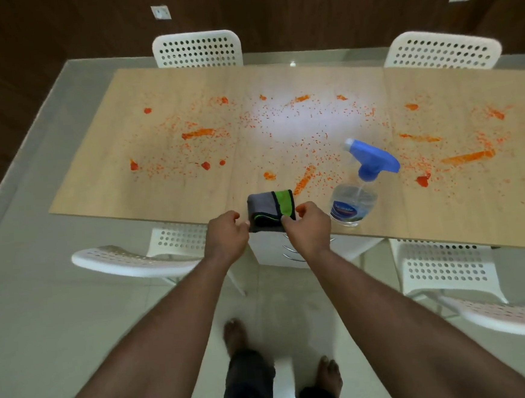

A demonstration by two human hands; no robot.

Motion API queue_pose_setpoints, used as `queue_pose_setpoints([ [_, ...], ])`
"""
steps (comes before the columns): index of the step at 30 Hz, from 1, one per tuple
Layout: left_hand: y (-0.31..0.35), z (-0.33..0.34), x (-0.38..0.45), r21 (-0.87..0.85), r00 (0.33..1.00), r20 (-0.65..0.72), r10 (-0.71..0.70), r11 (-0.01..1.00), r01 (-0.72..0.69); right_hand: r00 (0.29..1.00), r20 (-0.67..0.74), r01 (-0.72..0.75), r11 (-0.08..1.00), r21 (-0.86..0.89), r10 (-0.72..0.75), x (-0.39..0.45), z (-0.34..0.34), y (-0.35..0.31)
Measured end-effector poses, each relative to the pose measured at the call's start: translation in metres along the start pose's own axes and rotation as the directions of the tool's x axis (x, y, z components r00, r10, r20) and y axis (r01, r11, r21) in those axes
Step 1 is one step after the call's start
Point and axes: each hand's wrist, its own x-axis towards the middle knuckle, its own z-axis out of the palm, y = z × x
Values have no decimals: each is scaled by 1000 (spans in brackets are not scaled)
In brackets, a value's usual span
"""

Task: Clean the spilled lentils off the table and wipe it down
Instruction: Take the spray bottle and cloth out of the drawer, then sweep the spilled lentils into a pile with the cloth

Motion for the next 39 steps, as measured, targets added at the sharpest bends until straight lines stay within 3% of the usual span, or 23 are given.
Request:
queue_pose_setpoints([
  [4, -24, -15, 21, 220, 983, 99, 155, 960, -173, 987, -44, -158, 982, -105, 154, 13, 28, -19],
  [8, -41, -36, 43, 404, 923, 261, 282, 837, -370, 930, -63, -367, 924, -109, 362, 17, 41, -37],
  [11, -57, -53, 62, 455, 871, 343, 353, 748, -483, 872, -34, -487, 873, 23, 488, 15, 49, -51],
  [16, -75, -67, 80, 407, 811, 423, 404, 715, -569, 822, -136, -524, 828, 198, 553, 6, 68, -62],
  [20, -87, -75, 85, 312, 777, 443, 448, 735, -602, 792, -131, -447, 712, 541, 596, -10, 84, -78],
  [23, -94, -80, 91, 171, 777, 457, 433, 814, -555, 804, -74, -404, 633, 660, 590, -21, 95, -86],
  [27, -97, -103, 104, -124, 872, 371, 320, 947, -295, 872, -37, -323, 630, 706, 488, -38, 120, -105],
  [29, -101, -117, 109, -267, 884, 369, 288, 944, -196, 912, -15, -273, 630, 727, 411, -49, 136, -118],
  [33, -121, -156, 116, -522, 820, 492, 293, 853, 8, 961, 84, -229, 584, 779, 264, -74, 165, -151],
  [37, -139, -197, 111, -521, 799, 557, 228, 845, 123, 950, 157, -271, 459, 846, 272, -88, 188, -176],
  [39, -149, -214, 115, -506, 809, 555, 191, 850, 146, 937, 189, -316, 479, 819, 294, -89, 200, -185],
])
